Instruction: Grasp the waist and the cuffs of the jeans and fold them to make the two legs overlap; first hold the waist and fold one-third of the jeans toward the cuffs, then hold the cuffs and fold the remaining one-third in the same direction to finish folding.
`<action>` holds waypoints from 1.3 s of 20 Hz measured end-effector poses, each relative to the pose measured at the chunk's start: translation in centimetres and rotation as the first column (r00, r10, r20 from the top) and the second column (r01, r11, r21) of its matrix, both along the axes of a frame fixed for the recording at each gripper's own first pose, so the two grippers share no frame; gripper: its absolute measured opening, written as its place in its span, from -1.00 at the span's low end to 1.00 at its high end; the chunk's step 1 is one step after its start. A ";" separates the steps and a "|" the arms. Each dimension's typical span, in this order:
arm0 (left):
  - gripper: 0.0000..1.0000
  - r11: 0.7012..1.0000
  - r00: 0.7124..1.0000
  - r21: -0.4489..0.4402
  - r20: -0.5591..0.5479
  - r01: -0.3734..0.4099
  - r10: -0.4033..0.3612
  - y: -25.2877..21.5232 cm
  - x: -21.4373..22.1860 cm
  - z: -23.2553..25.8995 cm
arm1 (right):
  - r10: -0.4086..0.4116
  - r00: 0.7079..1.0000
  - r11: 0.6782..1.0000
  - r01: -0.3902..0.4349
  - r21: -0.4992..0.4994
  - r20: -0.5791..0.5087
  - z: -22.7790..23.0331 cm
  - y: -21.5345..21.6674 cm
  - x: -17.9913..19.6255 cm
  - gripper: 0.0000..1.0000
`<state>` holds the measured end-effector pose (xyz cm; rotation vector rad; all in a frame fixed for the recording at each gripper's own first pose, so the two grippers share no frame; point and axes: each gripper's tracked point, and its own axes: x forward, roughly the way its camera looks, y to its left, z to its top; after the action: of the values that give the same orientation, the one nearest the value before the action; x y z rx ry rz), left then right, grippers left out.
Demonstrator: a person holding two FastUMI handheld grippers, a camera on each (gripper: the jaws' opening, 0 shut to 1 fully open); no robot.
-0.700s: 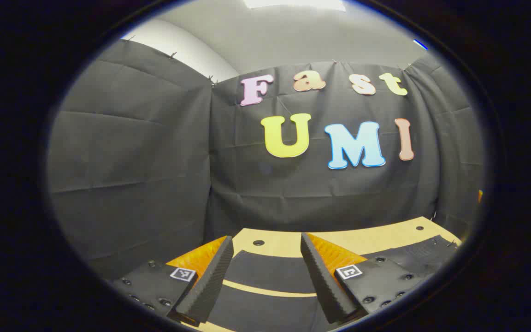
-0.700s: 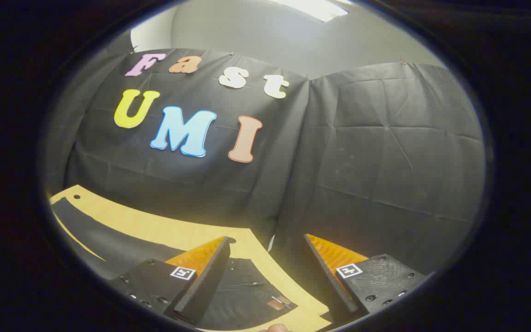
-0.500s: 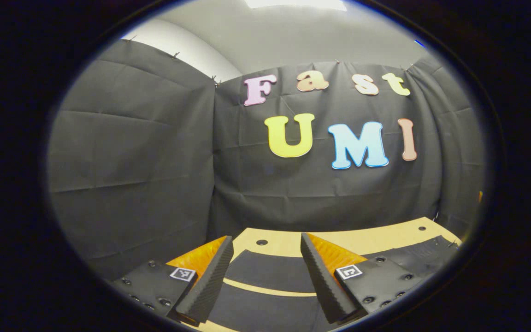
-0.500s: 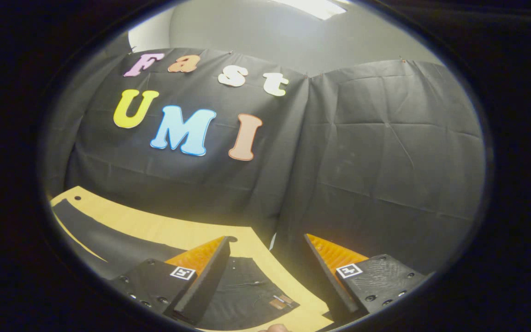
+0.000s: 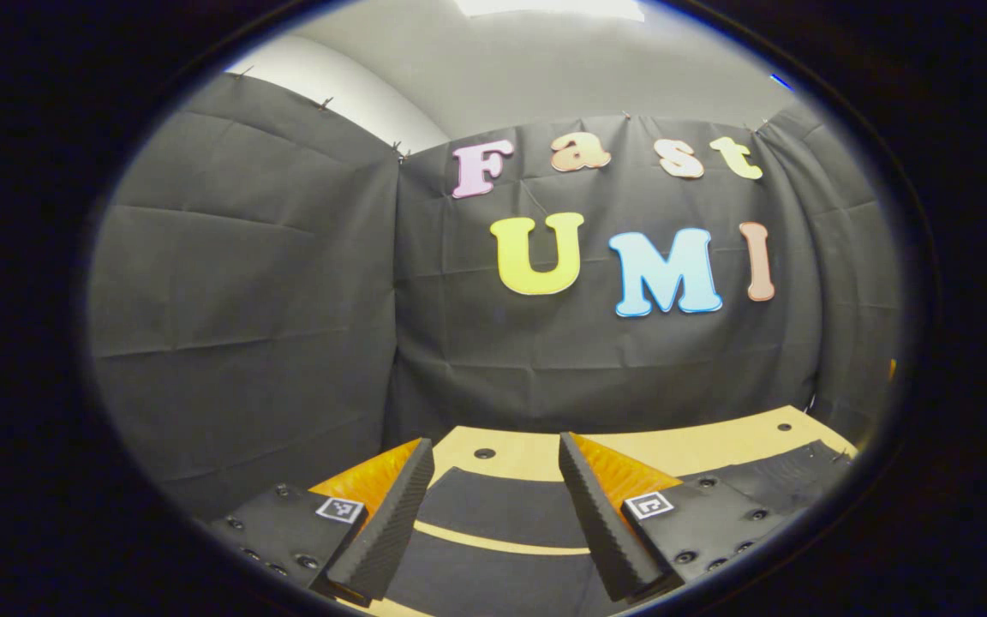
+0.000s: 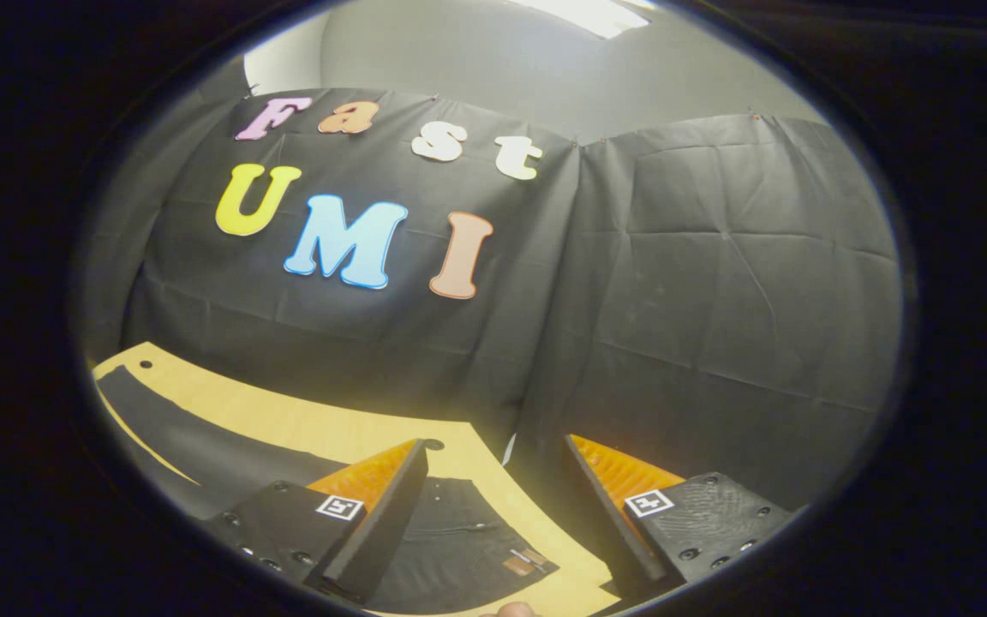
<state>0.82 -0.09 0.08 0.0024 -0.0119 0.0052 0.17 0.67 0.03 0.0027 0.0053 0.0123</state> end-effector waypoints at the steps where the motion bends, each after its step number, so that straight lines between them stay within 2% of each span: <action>1: 0.89 1.000 1.000 -0.001 -0.002 0.000 0.000 0.0 0.2 -0.2 | -0.002 1.000 1.000 0.002 0.003 -0.002 -0.1 -0.1 0.1 0.89; 7: 0.89 1.000 1.000 -0.026 -0.022 -0.010 0.009 0.5 0.4 -1.0 | -0.002 1.000 0.999 0.003 0.034 -0.031 -1.1 -0.1 0.3 0.87; 11: 0.89 0.997 0.998 -0.076 -0.061 -0.028 0.024 1.2 0.5 -2.4 | 0.011 0.998 0.994 -0.005 0.105 -0.055 -1.9 0.1 0.4 0.89; 14: 0.89 0.988 0.993 -0.144 -0.110 -0.051 0.036 2.0 0.5 -4.3 | 0.022 0.993 0.990 -0.005 0.142 -0.119 -4.4 0.2 0.8 0.88; 16: 0.89 0.970 0.985 -0.229 -0.165 -0.087 0.049 3.3 0.4 -6.2 | 0.026 0.983 0.988 0.003 0.156 -0.184 -6.5 0.1 0.8 0.89; 18: 0.89 0.934 0.967 -0.327 -0.247 -0.144 0.063 4.7 0.2 -9.2 | 0.028 0.968 0.982 0.021 0.189 -0.250 -8.5 -0.1 0.9 0.89; 20: 0.84 0.885 0.930 -0.408 -0.360 -0.225 0.070 6.6 -0.2 -13.1 | 0.007 0.941 0.973 0.072 0.218 -0.338 -11.0 -0.9 0.7 0.89; 22: 0.87 0.805 0.882 -0.503 -0.469 -0.315 0.052 8.3 -0.7 -17.0 | 0.025 0.910 0.952 0.104 0.287 -0.414 -13.3 -1.1 0.3 0.89; 24: 0.88 0.713 0.832 -0.572 -0.554 -0.405 0.028 9.4 -1.8 -20.0 | 0.073 0.868 0.914 0.139 0.382 -0.491 -15.5 -0.6 -0.2 0.90; 26: 0.83 0.654 0.794 -0.592 -0.607 -0.471 0.022 10.7 -2.1 -22.3 | 0.121 0.820 0.877 0.176 0.447 -0.560 -17.9 -0.4 -0.6 0.93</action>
<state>-1.27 10.62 -22.21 -0.8136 0.5935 0.3085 -0.43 0.30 -17.85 0.5146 0.6183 -0.0184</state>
